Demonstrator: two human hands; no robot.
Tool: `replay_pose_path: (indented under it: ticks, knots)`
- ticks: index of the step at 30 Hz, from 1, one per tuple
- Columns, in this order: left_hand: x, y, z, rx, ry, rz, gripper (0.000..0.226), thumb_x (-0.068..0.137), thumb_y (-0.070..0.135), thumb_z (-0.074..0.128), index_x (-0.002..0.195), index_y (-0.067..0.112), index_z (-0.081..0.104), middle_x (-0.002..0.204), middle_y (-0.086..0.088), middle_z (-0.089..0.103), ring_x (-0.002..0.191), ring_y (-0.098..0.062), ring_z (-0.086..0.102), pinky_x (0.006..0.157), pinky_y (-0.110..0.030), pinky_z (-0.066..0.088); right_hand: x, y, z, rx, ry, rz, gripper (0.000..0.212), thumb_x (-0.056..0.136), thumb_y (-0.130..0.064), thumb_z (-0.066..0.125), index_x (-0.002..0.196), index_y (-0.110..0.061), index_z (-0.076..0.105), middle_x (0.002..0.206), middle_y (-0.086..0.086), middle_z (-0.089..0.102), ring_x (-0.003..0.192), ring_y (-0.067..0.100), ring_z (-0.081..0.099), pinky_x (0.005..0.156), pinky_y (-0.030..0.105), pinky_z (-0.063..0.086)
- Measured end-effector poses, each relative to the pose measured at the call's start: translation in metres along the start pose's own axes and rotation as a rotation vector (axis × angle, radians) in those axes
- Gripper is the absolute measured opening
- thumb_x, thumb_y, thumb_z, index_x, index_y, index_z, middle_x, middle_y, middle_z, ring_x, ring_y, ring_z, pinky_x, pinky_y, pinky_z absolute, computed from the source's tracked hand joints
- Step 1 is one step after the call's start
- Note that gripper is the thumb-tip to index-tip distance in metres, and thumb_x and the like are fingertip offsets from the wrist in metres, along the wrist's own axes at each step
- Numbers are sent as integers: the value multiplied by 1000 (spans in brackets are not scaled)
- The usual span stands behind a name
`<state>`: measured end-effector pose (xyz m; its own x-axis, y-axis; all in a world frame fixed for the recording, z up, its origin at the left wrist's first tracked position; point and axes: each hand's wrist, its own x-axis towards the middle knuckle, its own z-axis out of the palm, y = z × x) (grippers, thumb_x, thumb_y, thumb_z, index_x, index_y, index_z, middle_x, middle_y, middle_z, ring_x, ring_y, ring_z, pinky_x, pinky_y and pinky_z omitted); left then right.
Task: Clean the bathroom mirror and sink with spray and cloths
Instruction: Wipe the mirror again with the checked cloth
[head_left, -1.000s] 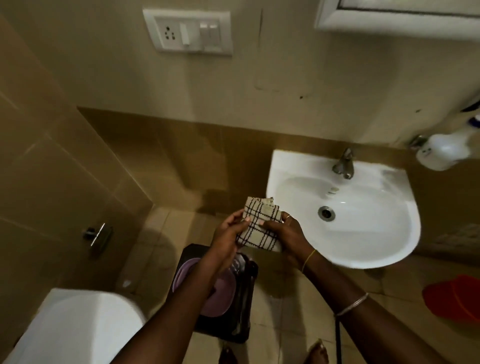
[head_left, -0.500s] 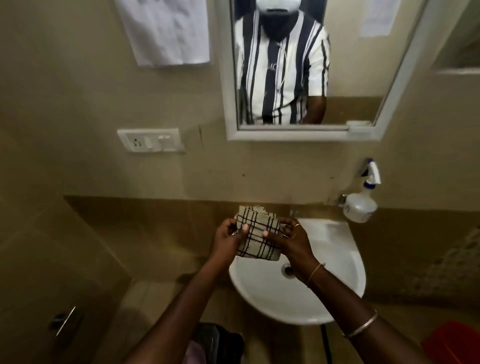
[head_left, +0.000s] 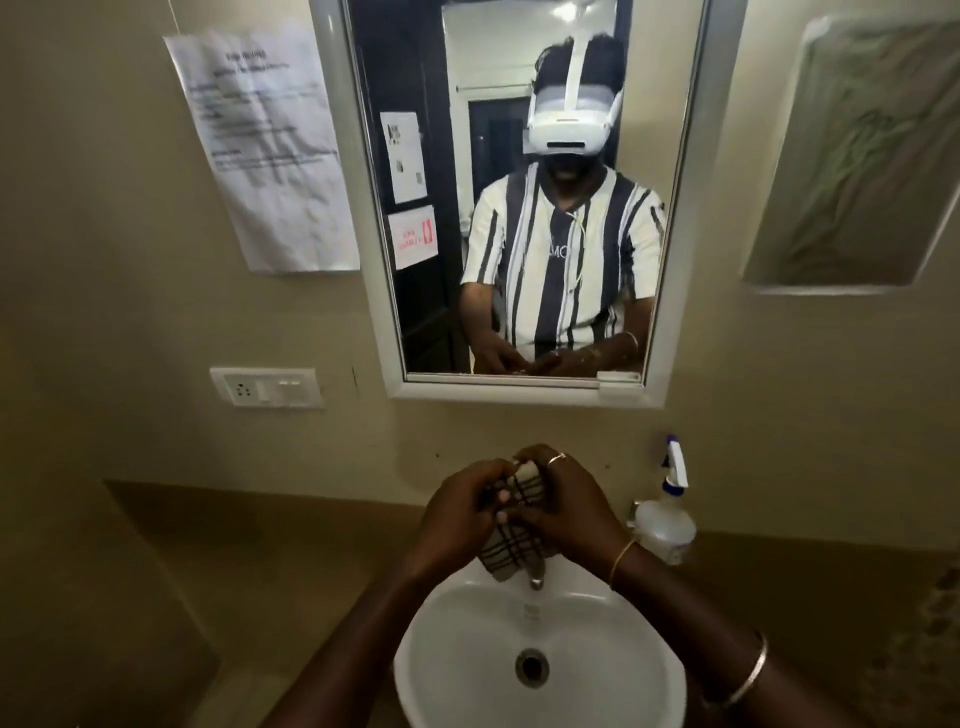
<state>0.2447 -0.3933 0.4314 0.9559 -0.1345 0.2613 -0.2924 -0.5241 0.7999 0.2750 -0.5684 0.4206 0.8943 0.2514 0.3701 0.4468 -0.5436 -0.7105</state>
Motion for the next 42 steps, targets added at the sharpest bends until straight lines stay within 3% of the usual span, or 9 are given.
replay_pose_path:
  ticks: [3, 9, 12, 22, 27, 31, 35, 38, 42]
  knots:
    - [6, 14, -11, 149, -52, 65, 37, 85, 18, 59, 115, 39, 65, 114, 14, 68, 104, -9, 64, 87, -39, 58, 7, -1, -13, 121, -10, 76, 57, 59, -42, 94, 99, -33, 55, 96, -10, 68, 90, 4, 66, 75, 29, 58]
    - [18, 34, -46, 258, -200, 261, 44, 85, 14, 70, 119, 37, 53, 117, 13, 67, 106, -7, 65, 85, -38, 59, 28, -26, -39, 383, -525, 91, 45, 74, -20, 92, 115, -18, 73, 112, 4, 77, 108, 21, 73, 99, 48, 57]
    - [33, 45, -69, 190, -217, 329, 52, 86, 8, 70, 123, 37, 47, 115, 11, 66, 105, -8, 66, 84, -37, 61, 38, -43, -38, 533, -617, 85, 51, 80, -5, 85, 127, -11, 66, 125, 12, 72, 119, 30, 67, 104, 50, 53]
    - [100, 77, -156, 76, 201, 670, 38, 83, 8, 77, 119, 19, 67, 127, 8, 64, 119, -6, 61, 95, -31, 57, 105, -122, -21, 756, -7, -24, 38, 88, -3, 73, 125, -11, 68, 124, 11, 72, 120, 30, 66, 103, 51, 53]
    - [122, 96, -192, -128, 399, 651, 26, 101, 16, 58, 127, 15, 63, 130, 1, 66, 119, -5, 63, 98, -26, 56, 135, -171, -33, 450, 387, -255, 33, 95, -9, 70, 125, -23, 67, 115, -12, 73, 112, 6, 68, 93, 29, 57]
    - [135, 105, -208, -118, 507, 670, 33, 103, 15, 54, 136, 15, 60, 138, 2, 64, 132, -7, 56, 109, -31, 49, 165, -208, -51, 202, 607, -475, 48, 94, 1, 68, 139, -13, 58, 130, 1, 66, 118, -6, 60, 96, 11, 49]
    - [144, 116, -217, -159, 537, 650, 39, 103, 15, 53, 142, 16, 55, 140, 0, 62, 133, -8, 55, 110, -38, 49, 201, -249, -73, 51, 716, -699, 53, 94, -9, 66, 144, -2, 52, 135, 17, 65, 125, 24, 64, 100, 41, 57]
    - [153, 129, -224, -158, 572, 671, 40, 104, 14, 52, 144, 15, 54, 142, 1, 61, 134, -7, 54, 111, -38, 49, 230, -273, -90, -105, 807, -810, 56, 92, -19, 57, 143, 4, 52, 139, 25, 61, 124, 35, 64, 95, 44, 60]
    - [162, 152, -233, -121, 624, 732, 37, 106, 18, 48, 142, 18, 55, 138, 6, 60, 126, 8, 55, 104, -21, 50, 268, -297, -111, -390, 961, -896, 54, 91, -3, 63, 144, 2, 52, 148, 28, 51, 138, 51, 46, 102, 54, 51]
